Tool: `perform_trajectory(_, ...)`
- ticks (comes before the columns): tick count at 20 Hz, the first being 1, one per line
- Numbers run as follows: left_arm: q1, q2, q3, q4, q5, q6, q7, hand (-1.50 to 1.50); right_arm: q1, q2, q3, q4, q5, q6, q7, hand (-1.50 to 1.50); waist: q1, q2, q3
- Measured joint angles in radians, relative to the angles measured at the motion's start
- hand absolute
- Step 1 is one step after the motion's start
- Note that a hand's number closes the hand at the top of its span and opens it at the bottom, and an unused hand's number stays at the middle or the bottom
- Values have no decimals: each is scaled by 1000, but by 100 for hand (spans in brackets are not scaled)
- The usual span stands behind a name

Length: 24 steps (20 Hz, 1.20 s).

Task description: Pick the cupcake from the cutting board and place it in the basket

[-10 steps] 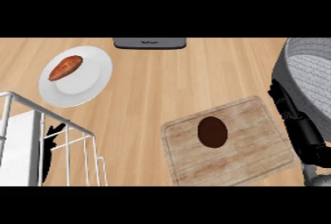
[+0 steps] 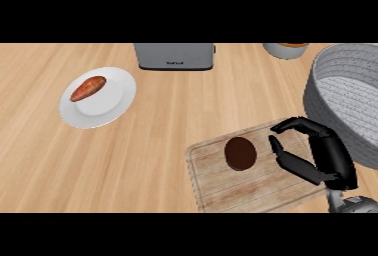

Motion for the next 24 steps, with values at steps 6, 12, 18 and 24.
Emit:
perform_trajectory(6, 162, -158, 92, 4, 97, -65, -199, 0, -10, 52, 41, 10, 72, -94, 51, -150, -69, 6, -21)
perform_trajectory(12, 274, -158, 100, 0, 83, -172, -306, 0, -6, -12, 30, 53, 207, -196, 162, -150, -166, 8, -34)
perform_trajectory(18, 333, -150, 124, 24, 68, -254, -375, 0, -5, -123, 62, 90, 334, -185, 308, -150, -213, 12, -47)
perform_trajectory(24, 342, -171, 156, 70, 66, -308, -443, 0, -33, -191, 131, 71, 403, -98, 444, -150, -220, 22, -52)
